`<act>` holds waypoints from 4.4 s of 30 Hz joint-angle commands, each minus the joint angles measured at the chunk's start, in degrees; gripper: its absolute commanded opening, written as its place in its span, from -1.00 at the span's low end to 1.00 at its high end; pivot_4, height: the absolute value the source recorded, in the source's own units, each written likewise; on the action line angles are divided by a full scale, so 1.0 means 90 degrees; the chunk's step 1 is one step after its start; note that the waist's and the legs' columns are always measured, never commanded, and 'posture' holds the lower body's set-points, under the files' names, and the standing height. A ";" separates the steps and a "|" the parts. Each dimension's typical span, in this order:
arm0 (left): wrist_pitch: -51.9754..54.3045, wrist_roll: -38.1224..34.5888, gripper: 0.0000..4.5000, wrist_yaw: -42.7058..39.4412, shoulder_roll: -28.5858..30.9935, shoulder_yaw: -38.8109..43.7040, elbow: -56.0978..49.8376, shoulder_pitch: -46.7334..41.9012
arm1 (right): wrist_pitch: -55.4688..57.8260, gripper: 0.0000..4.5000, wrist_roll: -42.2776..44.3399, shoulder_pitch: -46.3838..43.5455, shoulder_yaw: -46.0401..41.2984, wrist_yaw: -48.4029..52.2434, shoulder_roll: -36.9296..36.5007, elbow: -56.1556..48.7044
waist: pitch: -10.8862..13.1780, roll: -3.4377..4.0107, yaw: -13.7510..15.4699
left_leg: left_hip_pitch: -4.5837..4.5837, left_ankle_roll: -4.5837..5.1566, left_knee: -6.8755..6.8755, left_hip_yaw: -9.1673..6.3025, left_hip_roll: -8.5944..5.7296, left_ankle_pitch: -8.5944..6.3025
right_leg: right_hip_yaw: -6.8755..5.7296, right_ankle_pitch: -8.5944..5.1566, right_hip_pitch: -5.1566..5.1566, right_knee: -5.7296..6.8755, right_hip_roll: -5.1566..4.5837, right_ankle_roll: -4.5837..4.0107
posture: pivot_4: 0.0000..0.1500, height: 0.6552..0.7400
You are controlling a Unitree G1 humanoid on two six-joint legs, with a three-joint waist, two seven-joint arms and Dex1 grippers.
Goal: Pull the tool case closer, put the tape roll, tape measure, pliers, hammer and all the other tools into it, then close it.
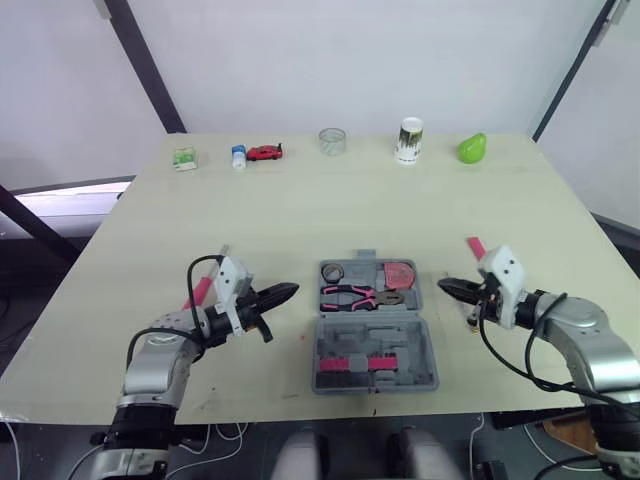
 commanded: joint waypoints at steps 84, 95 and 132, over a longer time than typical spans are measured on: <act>0.0654 -0.1869 1.00 -0.1720 0.1369 0.0224 -0.2310 0.0583 | 0.2131 -0.39 0.0050 -0.0214 0.0624 -0.3145 0.0194 0.0619 | 0.0012 -0.0013 -0.0011 | 0.0012 -0.0001 -0.0031 0.0016 -0.0002 -0.0001 | 0.0028 -0.0001 -0.0014 -0.0010 0.0004 0.0002 | 1.00 1.00; -0.0166 -0.1556 1.00 -0.2154 0.1193 0.0189 -0.1994 0.0752 | 0.2880 -0.98 0.0231 0.1035 -0.0109 -0.3965 0.0920 -0.1445 | 0.0011 -0.0012 0.0017 | 0.0003 -0.0002 -0.0033 0.0014 0.0000 -0.0001 | 0.0018 -0.0002 -0.0015 -0.0012 0.0003 0.0001 | 1.00 1.00; -0.0736 -0.1512 1.00 -0.3278 0.0919 -0.0161 -0.1056 0.0621 | -0.1674 0.96 -0.0332 0.0057 0.1708 0.3187 -0.4298 -0.0608 | 0.0027 -0.0025 -0.0057 | 0.0018 -0.0001 -0.0053 0.0011 0.0006 -0.0001 | 0.0007 -0.0004 -0.0004 -0.0043 0.0011 0.0001 | 1.00 1.00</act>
